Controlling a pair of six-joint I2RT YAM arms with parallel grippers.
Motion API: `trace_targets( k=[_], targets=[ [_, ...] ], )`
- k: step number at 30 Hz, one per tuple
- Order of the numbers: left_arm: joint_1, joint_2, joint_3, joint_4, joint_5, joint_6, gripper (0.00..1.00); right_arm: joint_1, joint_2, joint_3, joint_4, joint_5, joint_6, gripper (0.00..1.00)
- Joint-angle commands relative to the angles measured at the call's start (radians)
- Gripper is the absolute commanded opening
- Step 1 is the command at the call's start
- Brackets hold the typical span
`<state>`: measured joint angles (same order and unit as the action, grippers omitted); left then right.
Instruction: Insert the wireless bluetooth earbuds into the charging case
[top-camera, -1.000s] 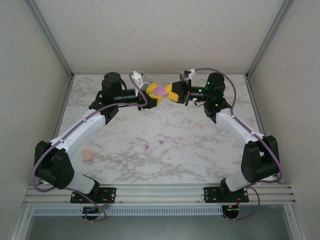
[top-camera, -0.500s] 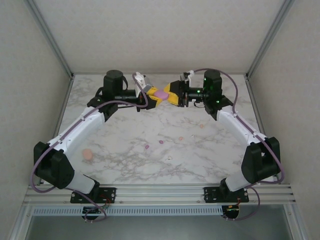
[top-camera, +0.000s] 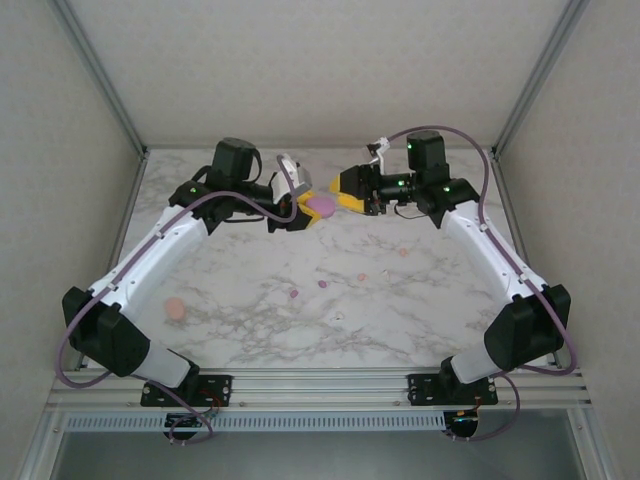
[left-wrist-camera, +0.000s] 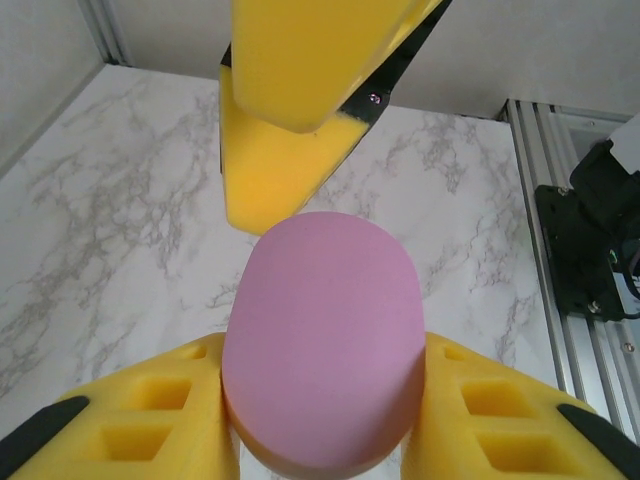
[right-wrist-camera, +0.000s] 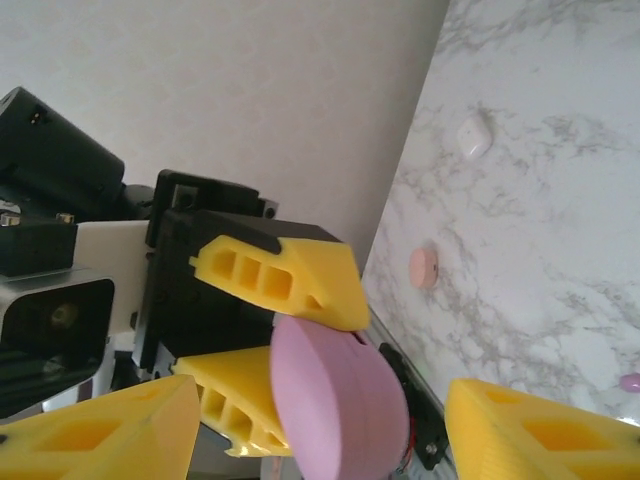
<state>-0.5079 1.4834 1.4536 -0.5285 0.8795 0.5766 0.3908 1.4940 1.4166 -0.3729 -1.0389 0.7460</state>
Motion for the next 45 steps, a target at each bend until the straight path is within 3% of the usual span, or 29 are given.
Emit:
trace_targets(
  k=[1,7,13,19,23,27,29,34,40,45],
  targets=[
    [-0.011,0.009,0.040,-0.018,-0.006,0.016,0.15,0.020,-0.002,-0.012,0.040,-0.065,0.020,0.65],
    [-0.014,0.006,0.048,0.002,0.000,0.006,0.15,0.024,0.013,-0.016,-0.056,-0.010,-0.036,0.64],
    [-0.016,-0.002,0.037,0.020,-0.017,0.000,0.15,0.031,0.012,-0.056,0.053,-0.037,0.044,0.61],
    [-0.021,-0.006,0.024,0.056,-0.045,-0.011,0.17,0.035,0.021,-0.116,0.258,-0.103,0.197,0.45],
    [-0.021,-0.007,0.025,0.059,-0.046,-0.010,0.17,0.035,0.023,-0.127,0.295,-0.113,0.227,0.35],
    [-0.017,-0.013,0.017,0.088,-0.041,-0.025,0.30,0.035,0.016,-0.155,0.387,-0.099,0.303,0.20],
    [-0.006,-0.026,-0.011,0.158,-0.028,-0.060,0.39,0.034,0.014,-0.182,0.487,-0.090,0.390,0.17],
    [0.053,-0.056,-0.118,0.400,0.063,-0.201,0.48,0.024,0.013,-0.232,0.767,-0.066,0.619,0.13],
    [0.062,-0.057,-0.160,0.536,0.116,-0.274,0.50,0.020,0.036,-0.255,1.037,-0.041,0.845,0.13],
    [0.062,-0.057,-0.183,0.679,0.116,-0.364,0.49,0.020,0.052,-0.266,1.120,-0.031,0.918,0.14]
  ],
)
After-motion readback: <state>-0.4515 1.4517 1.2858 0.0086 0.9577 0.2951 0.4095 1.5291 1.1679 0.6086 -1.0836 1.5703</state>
